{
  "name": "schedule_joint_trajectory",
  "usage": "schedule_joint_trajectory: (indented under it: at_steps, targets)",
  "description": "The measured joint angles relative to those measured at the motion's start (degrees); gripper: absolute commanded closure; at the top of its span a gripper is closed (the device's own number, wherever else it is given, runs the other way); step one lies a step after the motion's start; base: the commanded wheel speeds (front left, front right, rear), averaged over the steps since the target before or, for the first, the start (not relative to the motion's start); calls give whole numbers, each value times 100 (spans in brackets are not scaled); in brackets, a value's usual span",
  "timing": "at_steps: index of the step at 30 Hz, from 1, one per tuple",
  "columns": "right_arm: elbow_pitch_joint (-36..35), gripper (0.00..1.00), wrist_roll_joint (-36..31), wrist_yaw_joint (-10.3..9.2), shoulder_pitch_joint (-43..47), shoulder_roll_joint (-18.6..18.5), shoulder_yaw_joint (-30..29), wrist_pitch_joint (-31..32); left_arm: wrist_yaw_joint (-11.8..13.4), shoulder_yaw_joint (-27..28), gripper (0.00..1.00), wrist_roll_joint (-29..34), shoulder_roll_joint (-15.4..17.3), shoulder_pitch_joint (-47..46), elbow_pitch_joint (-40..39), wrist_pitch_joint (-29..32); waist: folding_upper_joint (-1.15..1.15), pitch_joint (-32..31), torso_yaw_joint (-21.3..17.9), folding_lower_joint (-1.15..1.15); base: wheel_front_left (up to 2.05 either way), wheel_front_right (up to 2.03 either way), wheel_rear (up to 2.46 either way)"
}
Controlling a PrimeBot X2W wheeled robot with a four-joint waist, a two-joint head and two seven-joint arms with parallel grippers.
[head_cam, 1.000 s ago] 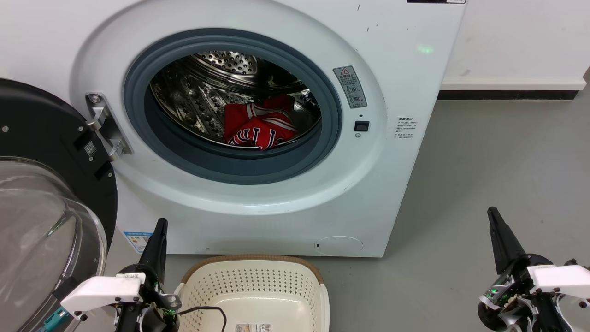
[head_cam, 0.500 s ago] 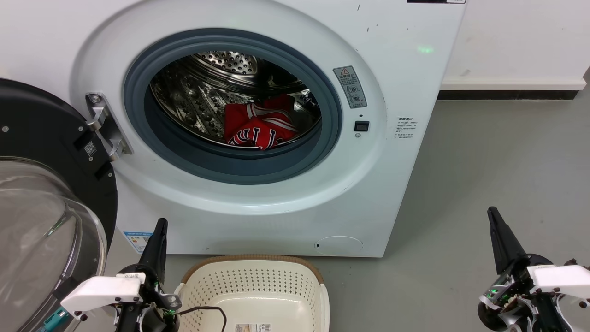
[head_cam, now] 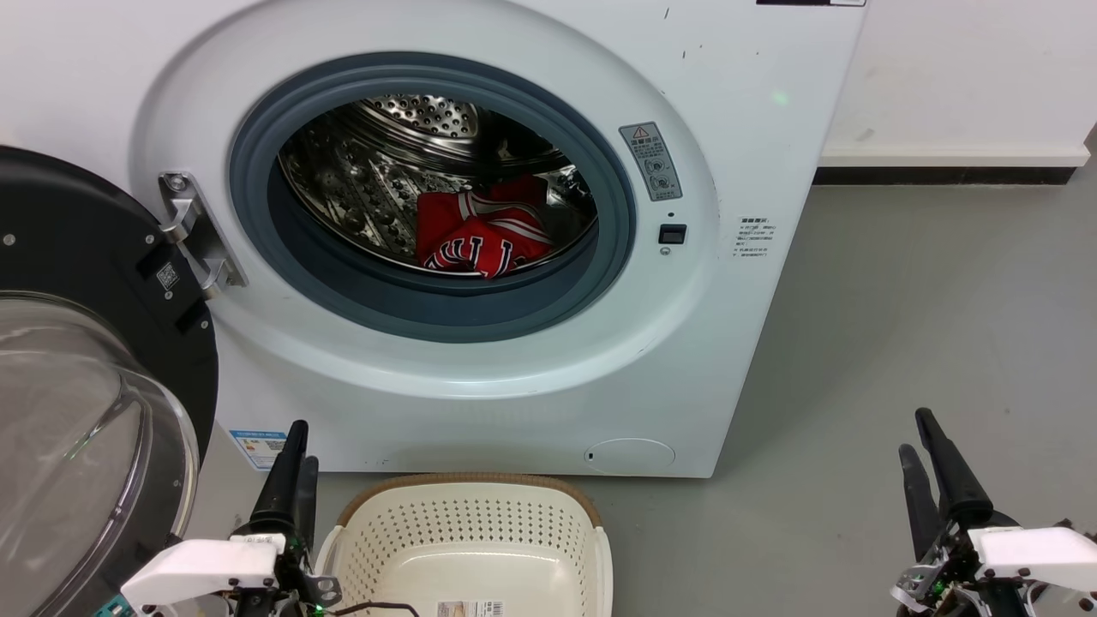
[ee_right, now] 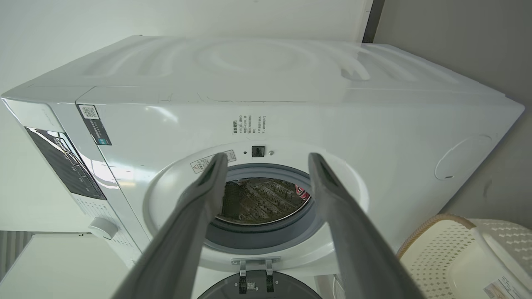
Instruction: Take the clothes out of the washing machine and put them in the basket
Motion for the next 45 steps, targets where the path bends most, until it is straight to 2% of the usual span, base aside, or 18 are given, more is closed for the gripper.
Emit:
schedule_joint_trajectory:
  at_steps: [6, 25, 32, 45]
  targets:
    - [-230, 0, -717, 0, 86, 8, -3, -159, 104, -83, 0, 710, 0, 16, -241, -168, 0, 11, -3, 0, 0, 0, 0]
    - [-945, 0, -3099, -1, 345, 12, 143, -602, 686, -511, 0, 2880, 1, 137, -742, -612, 0, 47, -10, 0, 0, 0, 0]
    - [-1131, 0, -3987, -1, 439, 12, 244, -754, 801, -611, 0, 3535, 2, 202, -846, -750, 0, 50, -15, 0, 0, 0, 0]
    - [-1400, 0, -5247, 0, 619, 11, 354, -988, 939, -788, 0, 4631, 3, 321, -1048, -985, 0, 58, -15, 0, 0, 0, 0]
